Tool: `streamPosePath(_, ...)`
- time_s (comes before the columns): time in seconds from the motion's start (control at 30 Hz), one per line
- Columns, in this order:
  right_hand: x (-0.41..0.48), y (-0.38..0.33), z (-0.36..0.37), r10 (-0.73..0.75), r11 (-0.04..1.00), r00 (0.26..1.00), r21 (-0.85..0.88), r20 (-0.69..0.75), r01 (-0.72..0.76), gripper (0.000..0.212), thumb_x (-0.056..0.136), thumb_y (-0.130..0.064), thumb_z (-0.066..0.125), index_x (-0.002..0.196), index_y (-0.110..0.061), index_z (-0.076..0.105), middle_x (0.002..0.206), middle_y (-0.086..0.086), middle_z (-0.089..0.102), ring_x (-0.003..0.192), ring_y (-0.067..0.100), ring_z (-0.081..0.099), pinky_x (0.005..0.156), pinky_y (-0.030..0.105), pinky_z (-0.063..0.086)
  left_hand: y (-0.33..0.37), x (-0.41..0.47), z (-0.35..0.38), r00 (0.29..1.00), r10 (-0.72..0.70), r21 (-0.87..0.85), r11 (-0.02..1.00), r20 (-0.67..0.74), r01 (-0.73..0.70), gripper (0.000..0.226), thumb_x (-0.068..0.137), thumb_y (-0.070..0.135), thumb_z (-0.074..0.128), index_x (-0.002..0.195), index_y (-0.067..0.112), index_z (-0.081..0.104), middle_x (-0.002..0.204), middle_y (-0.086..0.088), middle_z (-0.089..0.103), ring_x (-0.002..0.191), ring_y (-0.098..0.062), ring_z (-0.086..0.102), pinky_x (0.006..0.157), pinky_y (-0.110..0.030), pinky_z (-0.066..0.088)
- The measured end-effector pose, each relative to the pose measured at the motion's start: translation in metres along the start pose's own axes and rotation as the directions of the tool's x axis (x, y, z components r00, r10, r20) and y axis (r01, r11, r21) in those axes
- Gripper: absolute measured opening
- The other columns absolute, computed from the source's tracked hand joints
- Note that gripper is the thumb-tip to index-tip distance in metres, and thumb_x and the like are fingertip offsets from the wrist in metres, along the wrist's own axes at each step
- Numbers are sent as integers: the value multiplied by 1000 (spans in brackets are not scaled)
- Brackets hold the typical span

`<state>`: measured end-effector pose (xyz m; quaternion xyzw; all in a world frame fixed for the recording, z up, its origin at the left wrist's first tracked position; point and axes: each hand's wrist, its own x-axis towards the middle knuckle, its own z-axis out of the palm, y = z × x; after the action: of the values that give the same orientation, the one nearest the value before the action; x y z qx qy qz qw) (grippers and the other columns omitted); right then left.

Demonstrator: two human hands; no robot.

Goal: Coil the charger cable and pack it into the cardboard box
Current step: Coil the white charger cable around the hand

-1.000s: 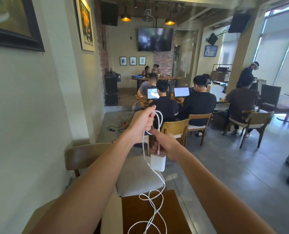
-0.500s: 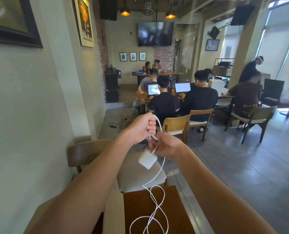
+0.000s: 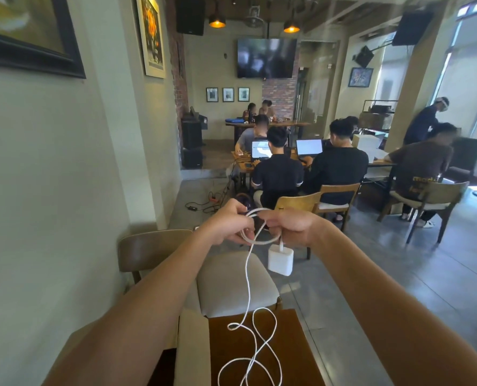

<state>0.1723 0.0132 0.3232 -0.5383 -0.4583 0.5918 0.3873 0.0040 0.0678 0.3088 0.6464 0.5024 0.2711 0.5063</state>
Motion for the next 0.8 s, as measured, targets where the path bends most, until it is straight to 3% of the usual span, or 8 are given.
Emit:
streamPosePath(0.13,-2,-19,11,-150,740,987,-668,-54,75,17,89,-9,60,99,-1,70,87,11,65,80,21,60,69,31,46,-2,0,9,983,154,68,985,96,-161,86,84,8,81,150,41,37,116,12,54,74,-15,78,57,-32,62)
streamPosePath(0.2,-5,-25,13,-228,660,973,-740,-40,125,18,91,-14,59,101,-5,71,92,10,66,84,18,62,71,32,48,-1,4,14,974,213,212,951,71,-223,49,90,30,76,136,34,60,110,11,65,83,-20,76,68,-37,63)
streamPosePath(0.27,-4,-27,7,-350,624,932,-766,-98,154,16,93,-20,59,95,-12,73,91,6,69,82,17,62,69,33,49,4,6,13,973,230,283,934,-13,-217,19,89,47,71,94,30,80,101,1,74,94,-21,68,77,-34,54)
streamPosePath(0.37,0,-21,-7,-485,712,841,-667,-242,218,1,98,-25,59,97,-24,60,90,-2,68,80,13,64,60,25,47,10,10,3,972,236,-10,972,-6,-236,29,90,49,70,85,23,81,95,2,80,98,-18,73,80,-31,51)
streamPosePath(0.47,6,-7,-12,-434,848,807,-483,-400,217,22,102,-32,59,112,-11,59,90,3,69,68,17,65,55,23,48,23,2,2,955,282,-373,899,90,-231,34,100,39,59,94,7,69,78,-1,78,79,-17,77,71,-26,60)
streamPosePath(0.63,0,13,7,-12,994,929,-104,-369,-28,40,107,-40,43,95,-3,55,62,10,60,40,17,56,49,29,48,48,-5,26,970,242,-355,908,9,-223,46,103,50,48,76,14,56,54,4,32,46,-11,30,50,-23,36)
streamPosePath(0.73,-4,15,18,120,992,952,10,-281,-122,51,105,-47,39,89,-2,57,53,11,68,55,24,62,51,29,55,50,-3,31,973,231,-388,899,23,-204,41,103,43,55,76,12,58,56,4,32,47,-9,28,48,-24,25)
streamPosePath(0.8,-2,16,18,191,982,957,38,-216,-187,72,98,-63,40,89,4,66,76,21,77,68,30,70,68,34,61,47,-1,30,966,259,-413,883,30,-224,36,102,39,58,84,9,67,57,4,35,48,-7,31,47,-22,27)
